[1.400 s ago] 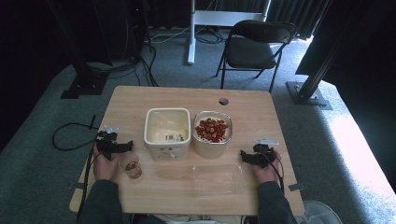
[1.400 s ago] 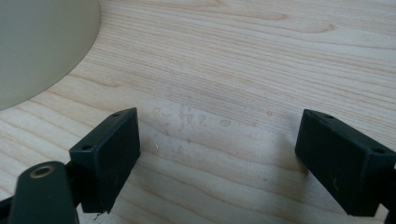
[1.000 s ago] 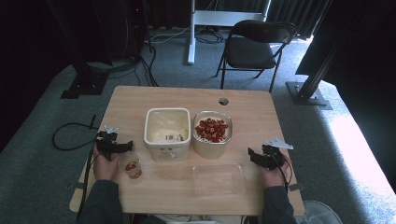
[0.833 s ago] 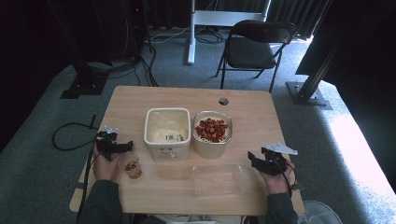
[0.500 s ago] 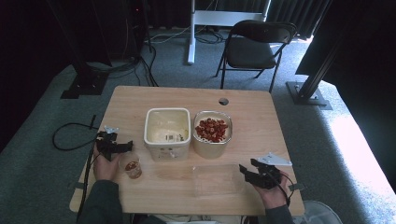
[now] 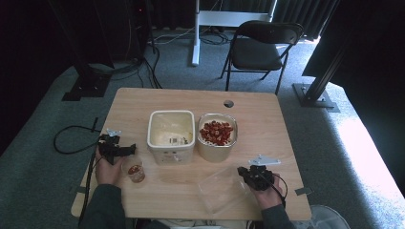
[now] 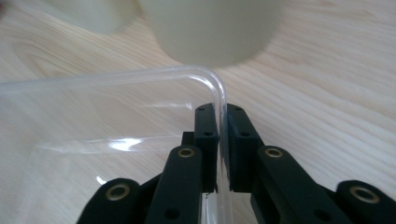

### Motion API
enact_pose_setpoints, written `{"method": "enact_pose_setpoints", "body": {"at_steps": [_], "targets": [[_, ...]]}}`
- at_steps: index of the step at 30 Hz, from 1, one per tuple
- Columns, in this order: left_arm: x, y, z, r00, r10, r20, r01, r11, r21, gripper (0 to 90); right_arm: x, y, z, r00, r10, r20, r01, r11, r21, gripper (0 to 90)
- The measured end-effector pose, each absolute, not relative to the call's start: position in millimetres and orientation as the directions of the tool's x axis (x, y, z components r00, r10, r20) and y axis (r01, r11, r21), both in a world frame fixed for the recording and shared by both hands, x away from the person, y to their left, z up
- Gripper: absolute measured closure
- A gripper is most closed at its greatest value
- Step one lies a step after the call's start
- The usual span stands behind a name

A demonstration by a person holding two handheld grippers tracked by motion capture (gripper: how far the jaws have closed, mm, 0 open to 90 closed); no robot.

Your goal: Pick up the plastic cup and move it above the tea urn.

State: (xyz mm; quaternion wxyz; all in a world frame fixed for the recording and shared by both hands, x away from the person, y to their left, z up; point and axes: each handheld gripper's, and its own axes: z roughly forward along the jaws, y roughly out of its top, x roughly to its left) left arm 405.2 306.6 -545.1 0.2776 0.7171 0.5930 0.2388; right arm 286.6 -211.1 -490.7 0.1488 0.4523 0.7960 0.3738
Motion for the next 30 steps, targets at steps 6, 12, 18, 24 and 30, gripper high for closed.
{"method": "enact_pose_setpoints", "body": {"at_steps": [6, 12, 18, 24, 30], "targets": [[405.2, 306.7, -545.0, 0.183, 0.983, 0.014, 0.718, -0.144, 0.681, 0.5, 286.7, -202.5, -468.9, -0.569, 0.817, 0.088, 0.547, 0.297, 0.782, 86.9], [405.2, 306.7, -545.0, 0.184, 0.983, 0.014, 0.718, -0.144, 0.681, 0.5, 286.9, -196.1, -448.3, -0.59, 0.802, 0.089, 0.5, 0.277, 0.82, 87.1], [405.2, 306.7, -545.0, 0.184, 0.983, 0.014, 0.718, -0.144, 0.681, 0.5, 286.8, -196.2, -432.9, -0.602, 0.791, 0.106, 0.479, 0.252, 0.841, 87.1], [405.2, 306.7, -545.0, 0.184, 0.983, 0.014, 0.718, -0.144, 0.68, 0.5, 292.5, -193.9, -406.4, -0.614, 0.784, 0.097, 0.439, 0.237, 0.866, 87.2], [405.2, 306.7, -545.0, 0.183, 0.983, 0.014, 0.718, -0.143, 0.681, 0.5, 308.7, -191.7, -382.2, -0.605, 0.791, 0.093, 0.416, 0.215, 0.884, 87.1]]}}
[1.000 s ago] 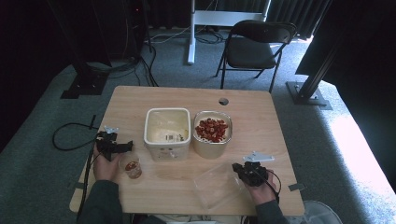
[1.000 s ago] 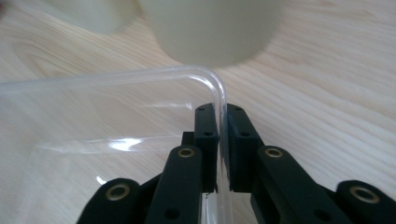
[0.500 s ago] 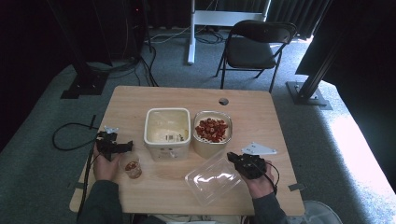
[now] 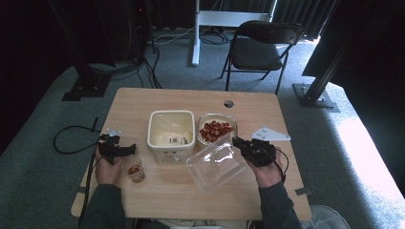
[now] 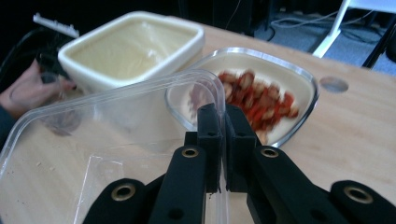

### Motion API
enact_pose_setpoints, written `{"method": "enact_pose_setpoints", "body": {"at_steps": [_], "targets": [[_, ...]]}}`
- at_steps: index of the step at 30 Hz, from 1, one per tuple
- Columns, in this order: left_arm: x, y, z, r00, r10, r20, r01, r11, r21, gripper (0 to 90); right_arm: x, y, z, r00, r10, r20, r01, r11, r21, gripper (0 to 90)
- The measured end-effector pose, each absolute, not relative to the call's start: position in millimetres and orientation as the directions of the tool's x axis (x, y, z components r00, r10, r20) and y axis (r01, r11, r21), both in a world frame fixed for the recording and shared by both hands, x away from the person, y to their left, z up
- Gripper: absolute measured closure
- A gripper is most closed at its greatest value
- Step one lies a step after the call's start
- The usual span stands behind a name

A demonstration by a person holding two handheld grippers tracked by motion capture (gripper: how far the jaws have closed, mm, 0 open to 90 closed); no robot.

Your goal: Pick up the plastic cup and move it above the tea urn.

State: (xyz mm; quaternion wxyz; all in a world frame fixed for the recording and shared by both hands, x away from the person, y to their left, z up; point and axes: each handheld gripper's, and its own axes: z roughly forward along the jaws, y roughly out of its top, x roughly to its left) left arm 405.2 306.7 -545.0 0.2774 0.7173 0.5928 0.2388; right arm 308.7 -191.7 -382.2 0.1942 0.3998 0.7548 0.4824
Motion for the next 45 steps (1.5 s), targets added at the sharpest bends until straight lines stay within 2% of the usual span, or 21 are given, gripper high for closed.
{"method": "enact_pose_setpoints", "body": {"at_steps": [10, 16, 22, 28, 30, 31, 32, 36, 41, 45], "targets": [[405.2, 306.7, -545.1, 0.184, 0.983, 0.014, 0.718, -0.144, 0.681, 0.5, 340.7, -191.1, -359.0, -0.589, 0.788, 0.177, 0.421, 0.113, 0.9, 87.2], [405.3, 306.7, -545.1, 0.182, 0.983, 0.013, 0.717, -0.142, 0.682, 0.6, 364.9, -176.2, -348.4, -0.577, 0.792, 0.199, 0.421, 0.08, 0.903, 87.1], [405.3, 306.7, -545.1, 0.183, 0.983, 0.014, 0.717, -0.143, 0.682, 0.5, 391.6, -153.1, -345.5, -0.569, 0.795, 0.209, 0.441, 0.081, 0.894, 87.1], [405.3, 306.7, -545.1, 0.183, 0.983, 0.014, 0.717, -0.143, 0.682, 0.5, 420.8, -108.7, -344.7, -0.554, 0.818, 0.153, 0.45, 0.14, 0.882, 86.9], [405.3, 306.7, -545.1, 0.183, 0.983, 0.014, 0.717, -0.143, 0.682, 0.5, 424.4, -97.7, -344.5, -0.566, 0.811, 0.149, 0.443, 0.146, 0.885, 82.2], [405.2, 306.7, -545.1, 0.183, 0.983, 0.014, 0.717, -0.143, 0.682, 0.5, 425.5, -94.3, -343.9, -0.6, 0.781, 0.173, 0.437, 0.138, 0.889, 69.0], [405.2, 306.9, -545.1, 0.184, 0.983, 0.015, 0.717, -0.145, 0.682, 0.5, 425.2, -92.0, -342.9, -0.619, 0.759, 0.202, 0.439, 0.121, 0.891, 63.2], [405.1, 306.9, -545.1, 0.184, 0.983, 0.015, 0.718, -0.145, 0.681, 0.5, 419.7, -92.4, -338.5, -0.626, 0.757, 0.189, 0.411, 0.114, 0.905, 57.2], [405.1, 306.8, -545.1, 0.184, 0.983, 0.015, 0.717, -0.145, 0.681, 0.5, 421.7, -96.6, -344.7, -0.623, 0.752, 0.216, 0.453, 0.122, 0.883, 53.4], [405.1, 306.8, -545.0, 0.184, 0.983, 0.015, 0.718, -0.145, 0.681, 0.5, 430.3, -86.4, -359.8, -0.627, 0.75, 0.212, 0.5, 0.178, 0.847, 56.6]]}}
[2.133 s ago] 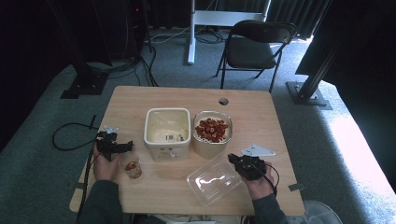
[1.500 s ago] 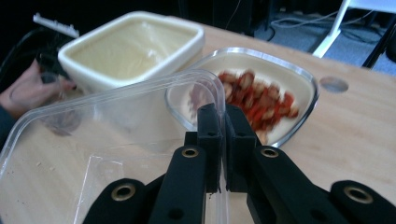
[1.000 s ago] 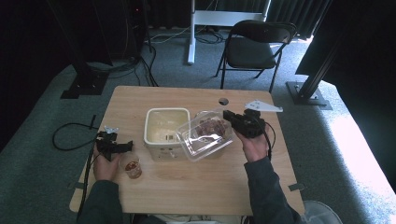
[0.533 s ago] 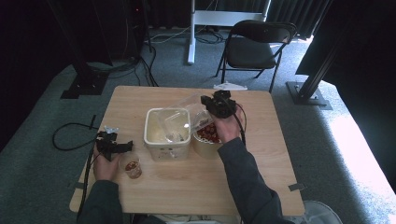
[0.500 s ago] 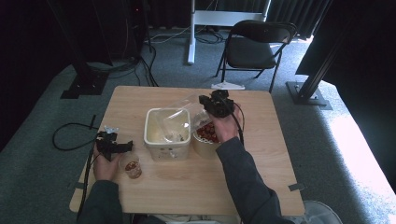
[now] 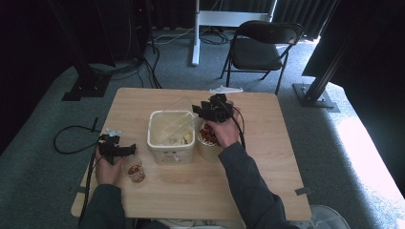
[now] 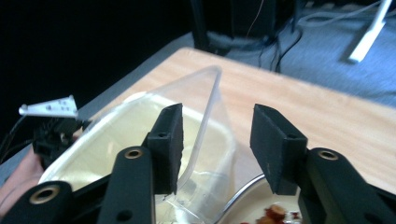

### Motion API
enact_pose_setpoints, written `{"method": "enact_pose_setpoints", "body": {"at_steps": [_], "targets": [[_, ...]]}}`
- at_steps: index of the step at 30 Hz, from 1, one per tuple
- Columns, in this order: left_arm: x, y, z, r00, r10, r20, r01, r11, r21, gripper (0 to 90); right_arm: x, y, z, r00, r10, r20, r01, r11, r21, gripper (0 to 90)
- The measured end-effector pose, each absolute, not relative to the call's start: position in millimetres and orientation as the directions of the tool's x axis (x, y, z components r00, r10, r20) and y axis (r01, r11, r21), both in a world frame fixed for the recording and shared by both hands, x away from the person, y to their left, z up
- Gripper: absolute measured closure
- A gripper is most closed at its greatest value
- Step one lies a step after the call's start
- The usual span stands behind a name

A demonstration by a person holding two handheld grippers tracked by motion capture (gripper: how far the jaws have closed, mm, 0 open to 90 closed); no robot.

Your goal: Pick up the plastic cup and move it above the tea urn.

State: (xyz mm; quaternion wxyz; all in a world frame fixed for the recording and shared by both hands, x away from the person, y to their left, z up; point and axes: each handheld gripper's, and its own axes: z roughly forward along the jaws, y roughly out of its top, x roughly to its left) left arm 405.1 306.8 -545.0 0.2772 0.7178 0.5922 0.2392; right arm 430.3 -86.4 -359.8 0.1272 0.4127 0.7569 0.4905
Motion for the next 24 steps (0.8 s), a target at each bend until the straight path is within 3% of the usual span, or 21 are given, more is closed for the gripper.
{"method": "enact_pose_setpoints", "body": {"at_steps": [7, 9, 18, 20, 24], "targets": [[405.0, 306.8, -545.1, 0.184, 0.983, 0.015, 0.718, -0.144, 0.681, 0.5, 434.7, -73.3, -364.8, -0.618, 0.763, 0.189, 0.511, 0.207, 0.834, 84.9], [404.9, 306.8, -545.1, 0.184, 0.983, 0.015, 0.718, -0.144, 0.681, 0.5, 433.0, -72.5, -361.8, -0.608, 0.778, 0.16, 0.493, 0.212, 0.844, 86.5], [404.9, 306.8, -545.1, 0.184, 0.983, 0.015, 0.718, -0.144, 0.681, 0.5, 419.5, -79.8, -340.1, -0.527, 0.849, 0.038, 0.368, 0.188, 0.911, 85.0], [404.8, 307.0, -545.0, 0.186, 0.983, 0.017, 0.718, -0.147, 0.68, 0.5, 417.4, -80.3, -338.4, -0.563, 0.824, 0.065, 0.355, 0.17, 0.919, 65.8], [404.8, 306.8, -545.0, 0.183, 0.983, 0.015, 0.718, -0.145, 0.681, 0.5, 414.2, -84.5, -335.7, -0.577, 0.811, 0.096, 0.346, 0.137, 0.928, 61.2]]}}
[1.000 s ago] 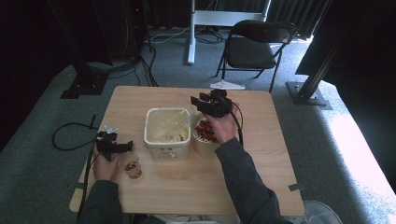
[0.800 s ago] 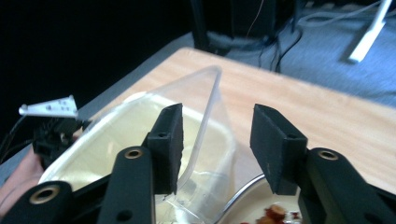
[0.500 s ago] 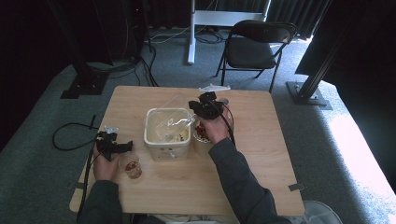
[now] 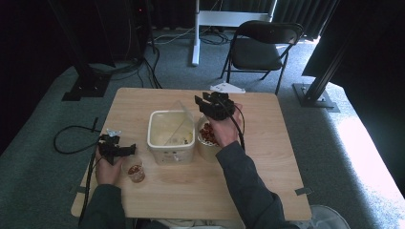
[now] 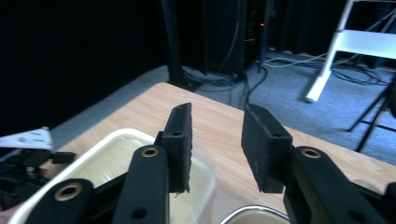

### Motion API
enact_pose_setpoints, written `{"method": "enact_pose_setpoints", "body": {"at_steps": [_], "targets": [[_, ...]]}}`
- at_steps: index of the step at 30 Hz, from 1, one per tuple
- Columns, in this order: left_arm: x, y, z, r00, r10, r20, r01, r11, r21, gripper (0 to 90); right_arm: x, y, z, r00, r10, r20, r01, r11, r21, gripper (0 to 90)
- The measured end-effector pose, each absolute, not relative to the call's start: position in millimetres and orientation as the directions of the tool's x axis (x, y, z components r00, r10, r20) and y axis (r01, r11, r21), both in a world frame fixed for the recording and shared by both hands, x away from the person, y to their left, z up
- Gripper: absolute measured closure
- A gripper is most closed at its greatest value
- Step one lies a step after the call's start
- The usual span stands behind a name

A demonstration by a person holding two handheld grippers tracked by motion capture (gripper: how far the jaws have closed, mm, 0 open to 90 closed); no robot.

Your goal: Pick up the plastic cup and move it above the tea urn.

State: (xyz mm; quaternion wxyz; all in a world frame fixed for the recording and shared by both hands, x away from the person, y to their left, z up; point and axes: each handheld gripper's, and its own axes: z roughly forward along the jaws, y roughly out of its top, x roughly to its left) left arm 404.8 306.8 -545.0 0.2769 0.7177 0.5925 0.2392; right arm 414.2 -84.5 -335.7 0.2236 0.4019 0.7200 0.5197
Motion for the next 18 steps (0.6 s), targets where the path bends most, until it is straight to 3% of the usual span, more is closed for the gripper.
{"method": "enact_pose_setpoints", "body": {"at_steps": [15, 18], "targets": [[406.0, 304.0, -545.0, 0.148, 0.989, 0.012, 0.722, -0.117, 0.682, 0.7, 391.9, -114.6, -363.9, -0.626, 0.774, 0.096, 0.404, 0.216, 0.889, 54.1], [404.9, 304.3, -542.2, 0.138, 0.99, 0.01, 0.73, -0.109, 0.674, 6.2, 383.2, -126.8, -372.4, -0.625, 0.777, 0.079, 0.405, 0.236, 0.883, 53.2]]}}
